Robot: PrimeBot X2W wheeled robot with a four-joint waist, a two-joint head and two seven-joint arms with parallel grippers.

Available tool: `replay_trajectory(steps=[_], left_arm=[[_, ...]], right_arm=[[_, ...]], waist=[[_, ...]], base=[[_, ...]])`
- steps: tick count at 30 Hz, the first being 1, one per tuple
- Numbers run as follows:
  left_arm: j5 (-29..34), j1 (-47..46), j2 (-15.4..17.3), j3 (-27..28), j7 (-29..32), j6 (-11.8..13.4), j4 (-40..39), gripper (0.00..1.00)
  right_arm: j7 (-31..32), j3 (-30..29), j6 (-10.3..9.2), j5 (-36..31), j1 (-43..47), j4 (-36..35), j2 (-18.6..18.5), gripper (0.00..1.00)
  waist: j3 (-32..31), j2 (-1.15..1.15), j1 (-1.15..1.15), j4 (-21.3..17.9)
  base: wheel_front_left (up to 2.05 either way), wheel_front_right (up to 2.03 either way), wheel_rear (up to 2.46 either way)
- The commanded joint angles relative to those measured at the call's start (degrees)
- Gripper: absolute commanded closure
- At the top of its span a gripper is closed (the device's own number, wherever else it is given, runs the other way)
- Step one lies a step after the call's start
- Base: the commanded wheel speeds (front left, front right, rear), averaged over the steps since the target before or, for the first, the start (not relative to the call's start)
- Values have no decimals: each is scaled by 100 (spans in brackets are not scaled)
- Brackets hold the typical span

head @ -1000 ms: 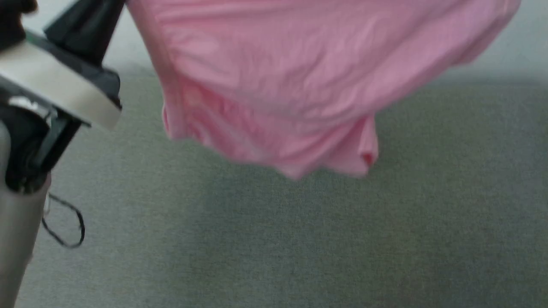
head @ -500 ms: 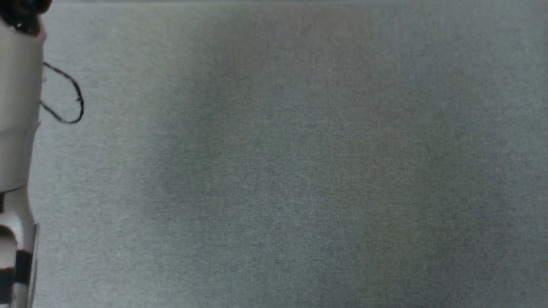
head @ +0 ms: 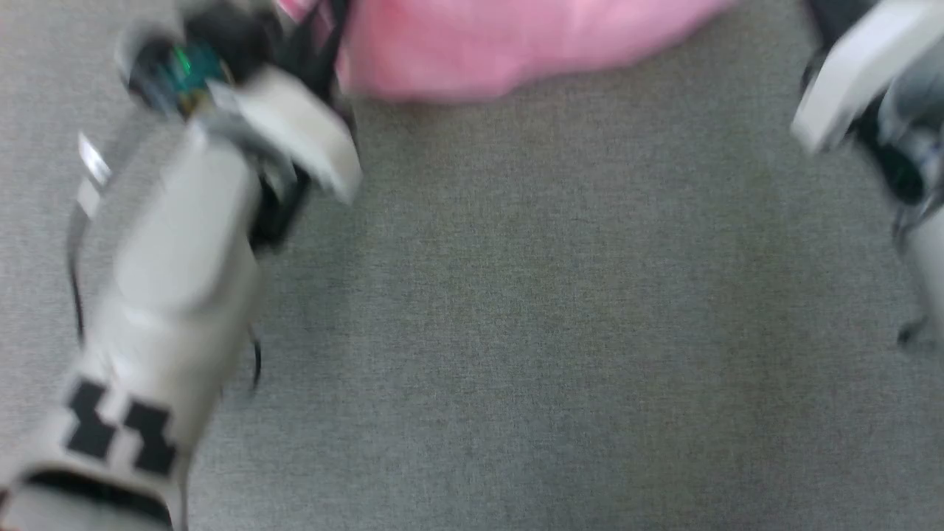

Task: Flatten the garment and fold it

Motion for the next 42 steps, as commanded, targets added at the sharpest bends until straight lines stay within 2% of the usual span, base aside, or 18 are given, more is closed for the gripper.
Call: replay_trajectory(steps=[1,4,10,18,23,28,32,38,42], left_arm=[[32,243,-6,-22,-43,-7,-7,100],[130,1005,53,-131,-69,30,-129,100],[216,2356,284,-28,-76,270,-723,100],[230,3623,728,208,-77,657,-1498,100],[163,4163,888,179,1,748,-1908,100],[43,4719,875,-69,291,709,-2272,100],[-162,5236,791,-402,571,508,-2553,100],[-401,5837,808,-846,904,265,-2751,100],[-444,6033,813,-1059,1004,200,-2843,100]], right_arm=[[-46,68,-12,91,210,-50,-30,100],[-38,455,-12,458,899,-322,-179,100],[29,875,-12,1130,1993,-932,-714,100],[66,754,-12,1896,3038,-1398,-1125,100],[178,735,-12,2205,3613,-1686,-1290,100],[531,657,-12,2067,4207,-1851,-1716,100],[1000,410,-12,1988,4779,-1954,-1981,100],[2020,-55,-12,1736,5721,-2073,-2295,100],[2770,-556,-12,1774,6350,-2274,-2331,100]], waist=[[-337,0,0,164],[-613,0,0,202],[-1125,0,0,293],[-1732,0,0,453],[-2052,0,0,564],[-2324,0,0,651],[-2491,0,0,707],[-2648,0,0,791],[-2670,0,0,862]], base=[[0,0,0],[0,0,0],[0,0,0],[0,0,0],[0,0,0],[0,0,0],[0,0,0],[0,0,0],[0,0,0]])
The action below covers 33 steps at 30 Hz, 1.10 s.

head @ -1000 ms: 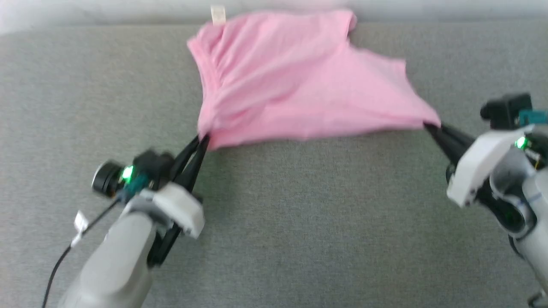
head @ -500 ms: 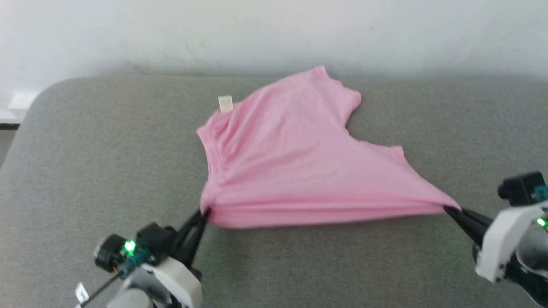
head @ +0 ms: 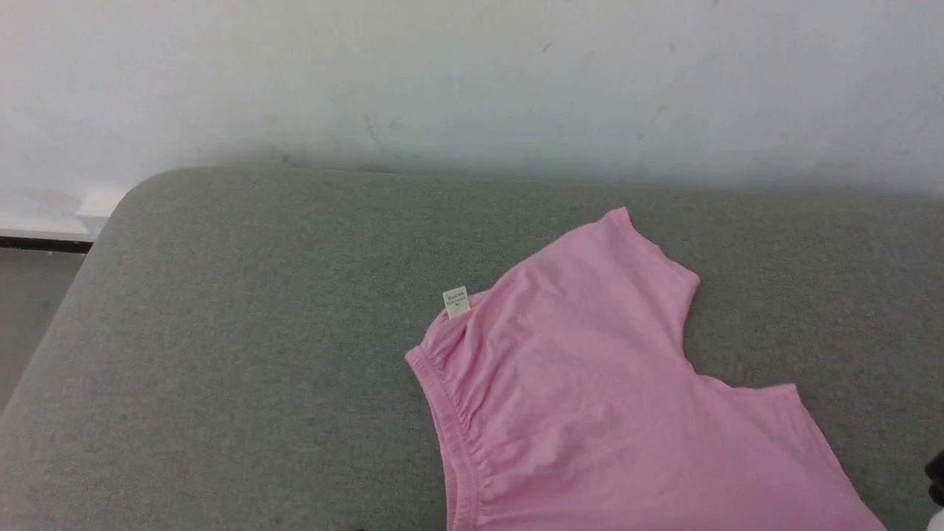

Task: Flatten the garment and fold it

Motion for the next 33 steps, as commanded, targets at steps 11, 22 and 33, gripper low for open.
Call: replay_trajectory(steps=[11,22,33], left_arm=[[41,-165,4,3,-32,35,-262,100],[151,-1403,-164,280,-42,3,-398,100],[190,-2569,-562,403,-206,-61,237,100]], right_arm=[[728,-1360,-16,-82,443,-1379,257,100],[987,-1377,-16,-386,-1965,-1381,702,100],[907,-318,-16,-1228,-4398,363,994,100]], waist=[[194,0,1,284],[1157,0,1,705],[1989,0,1,1107]], base=[[0,0,0],[0,0,0],[0,0,0]])
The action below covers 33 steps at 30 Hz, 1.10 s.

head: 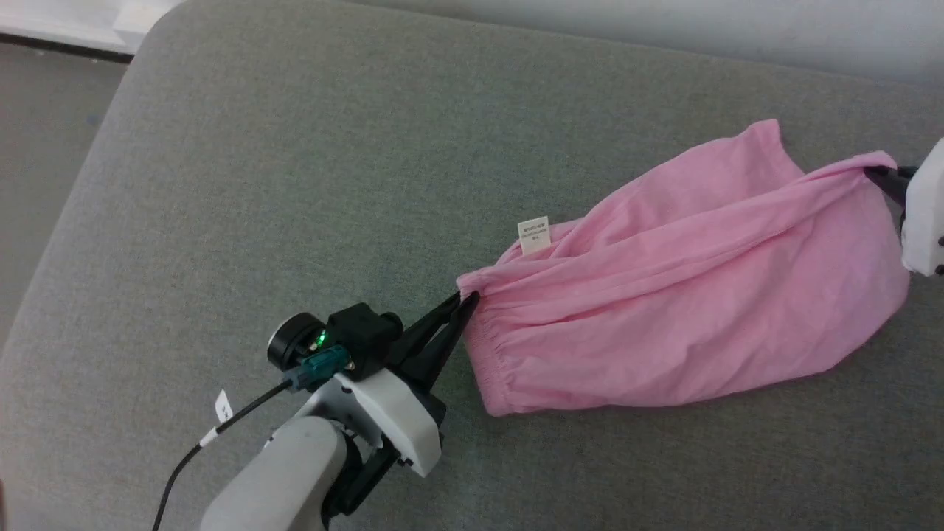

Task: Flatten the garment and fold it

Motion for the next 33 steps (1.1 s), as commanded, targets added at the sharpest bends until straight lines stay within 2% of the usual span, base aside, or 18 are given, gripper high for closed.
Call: replay_trajectory(steps=[1,8,15,16,17,18,22,26,33], left_arm=[[32,-101,-45,11,-51,-21,54,100],[59,-465,-314,-42,-314,-48,508,100],[66,-722,-558,-111,-497,-65,926,100],[80,-760,-588,-125,-524,-67,987,96],[86,-792,-618,-135,-550,-69,1047,55],[87,-817,-653,-133,-583,-66,1103,0],[78,-833,-719,-96,-682,-24,1298,0],[46,-714,-652,68,-776,107,1340,0],[-25,-202,-444,672,-865,581,828,0]], right_arm=[[-60,61,-11,-53,-124,91,13,100],[-630,545,-11,-282,-929,1126,-18,100],[-1161,880,-11,-452,-1353,1972,-68,100],[-1290,933,-11,-483,-1396,2049,-69,43],[-1423,946,-11,-471,-1429,2142,-43,0],[-1548,976,-11,-432,-1451,2218,-5,0],[-2142,1174,-11,-358,-1485,2438,76,0],[-2867,1400,-11,-251,-1421,2530,122,0],[-4205,1753,-11,-71,-939,2298,79,0]], waist=[[328,0,-3,293],[535,0,-3,534],[645,0,-3,632],[653,0,-3,636],[651,0,-3,635],[638,0,-3,632],[447,0,-3,575],[77,0,-3,460],[-659,0,-3,133]], base=[[0,0,0],[0,0,0],[0,0,0],[0,0,0],[0,0,0],[0,0,0],[0,0,0],[0,0,0],[0,0,0]])
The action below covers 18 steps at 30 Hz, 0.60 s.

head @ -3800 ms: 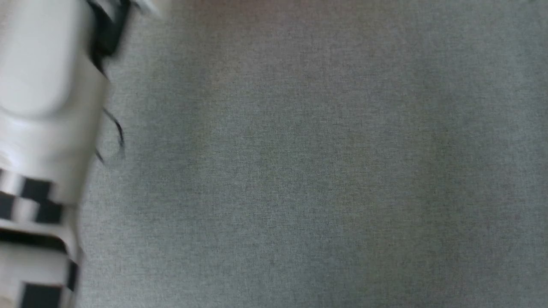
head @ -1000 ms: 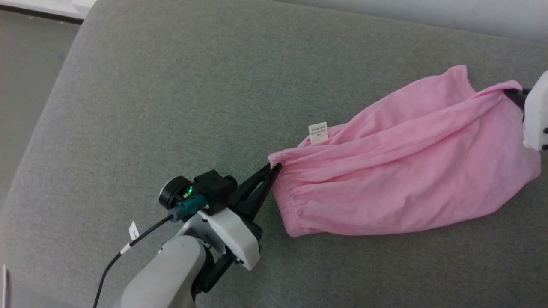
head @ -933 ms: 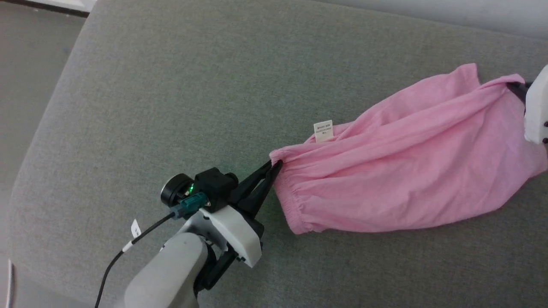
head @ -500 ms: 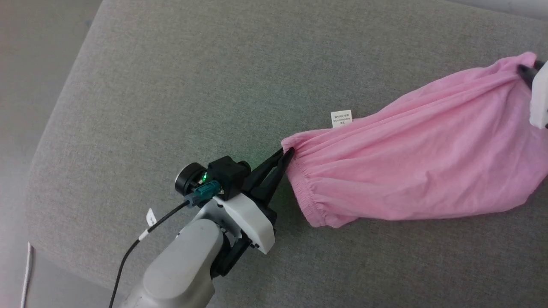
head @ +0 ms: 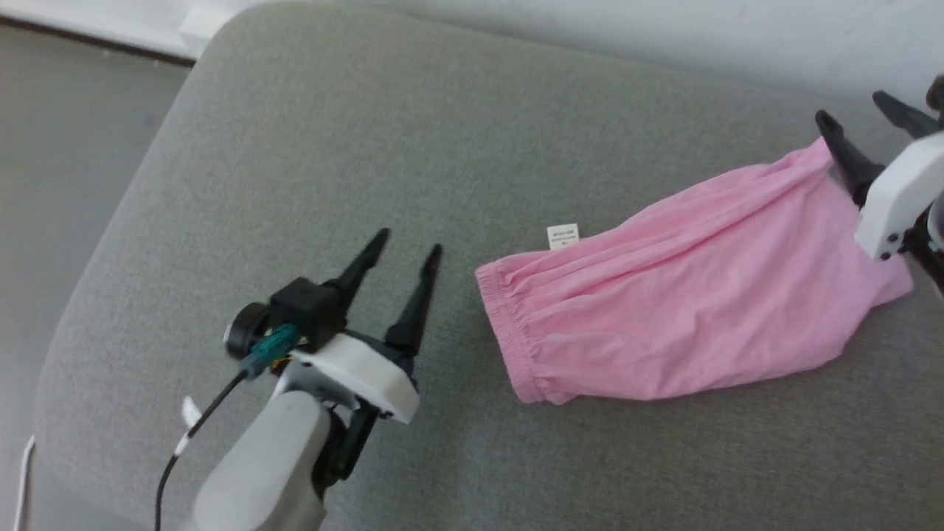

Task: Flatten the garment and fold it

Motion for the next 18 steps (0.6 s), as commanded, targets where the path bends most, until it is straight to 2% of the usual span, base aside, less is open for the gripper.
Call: replay_trajectory(steps=[1,5,9,14,18], left_arm=[[-13,161,40,122,-27,113,-134,0],[135,637,76,621,-31,454,-746,0],[537,1211,98,1049,-32,772,-1271,0],[624,1897,-90,1204,-33,793,-1437,0],[510,2256,-194,1002,48,624,-1227,0]], right_arm=[[-227,19,-12,10,161,-69,-42,0],[-1016,-119,-12,-56,636,-251,-59,0],[-1544,-272,-12,-448,1201,-512,-50,0],[-1733,-1227,-12,-946,2133,-1040,286,0],[-1750,-2190,-12,-1457,3125,-1838,912,0]], waist=[[-508,0,1,-343],[-784,0,1,-563],[-971,0,1,-790],[-1120,0,1,-974],[-1133,0,1,-1091]], base=[[0,0,0],[0,0,0],[0,0,0],[0,0,0],[0,0,0]])
